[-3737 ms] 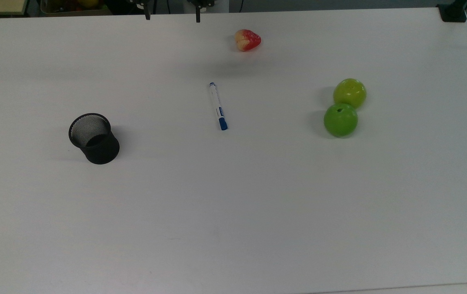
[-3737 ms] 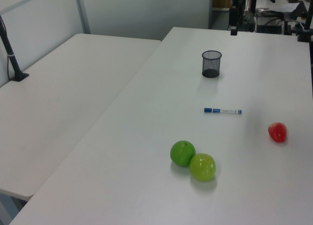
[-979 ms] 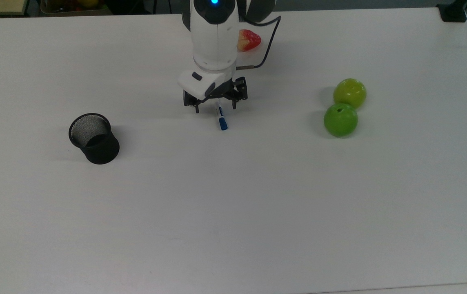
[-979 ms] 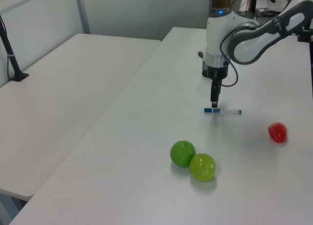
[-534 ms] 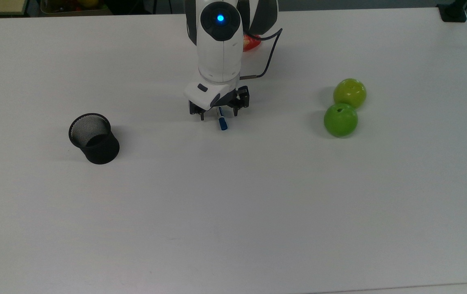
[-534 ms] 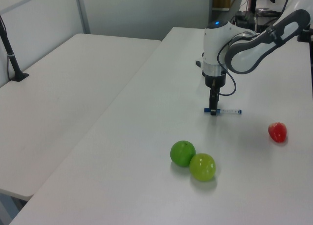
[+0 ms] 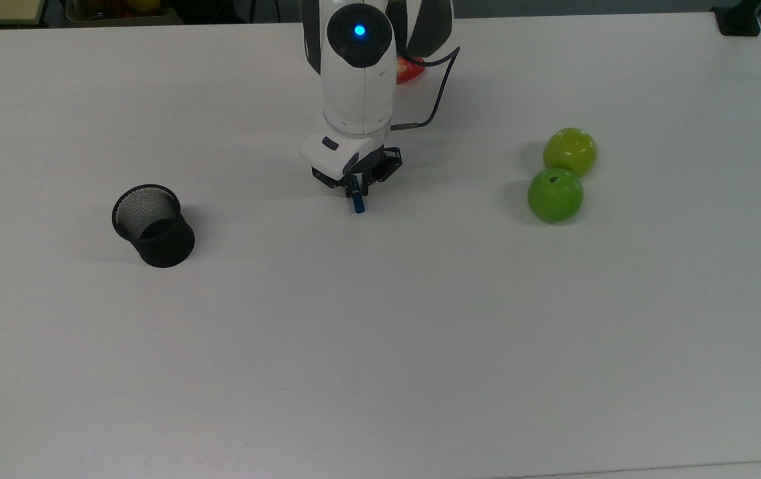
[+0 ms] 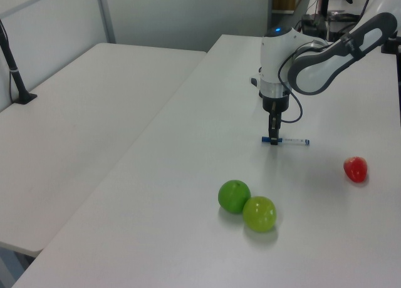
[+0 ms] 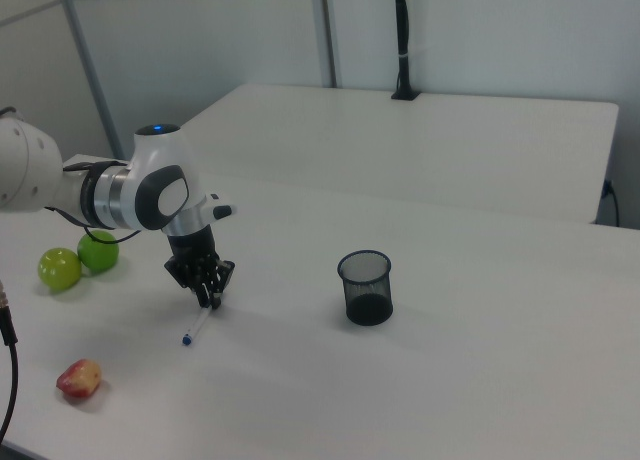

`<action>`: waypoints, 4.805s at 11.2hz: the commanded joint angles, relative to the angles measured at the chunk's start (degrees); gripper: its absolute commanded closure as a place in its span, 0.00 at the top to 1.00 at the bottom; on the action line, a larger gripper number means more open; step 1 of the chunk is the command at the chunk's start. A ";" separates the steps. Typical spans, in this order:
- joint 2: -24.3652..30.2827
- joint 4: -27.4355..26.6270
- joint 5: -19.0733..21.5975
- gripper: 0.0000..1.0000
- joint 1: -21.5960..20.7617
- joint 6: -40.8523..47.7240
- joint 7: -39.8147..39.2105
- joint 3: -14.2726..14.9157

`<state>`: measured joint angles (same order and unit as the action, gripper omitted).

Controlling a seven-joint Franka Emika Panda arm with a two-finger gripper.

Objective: Place marker
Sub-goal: 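Close the gripper on the marker near its blue cap and lift, then carry the marker over the black mesh pen cup, then lower the marker into the pen cup and open the gripper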

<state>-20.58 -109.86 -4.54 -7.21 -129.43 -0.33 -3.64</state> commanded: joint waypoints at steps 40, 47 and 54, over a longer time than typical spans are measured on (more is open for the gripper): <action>5.04 10.29 2.78 0.10 14.68 -20.21 -3.81 10.15; -2.17 8.61 2.70 0.10 13.27 -34.13 2.00 9.88; -3.06 8.00 2.70 0.14 12.83 -33.96 2.00 9.88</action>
<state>-24.20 -100.33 -2.64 6.33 -161.82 0.97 5.93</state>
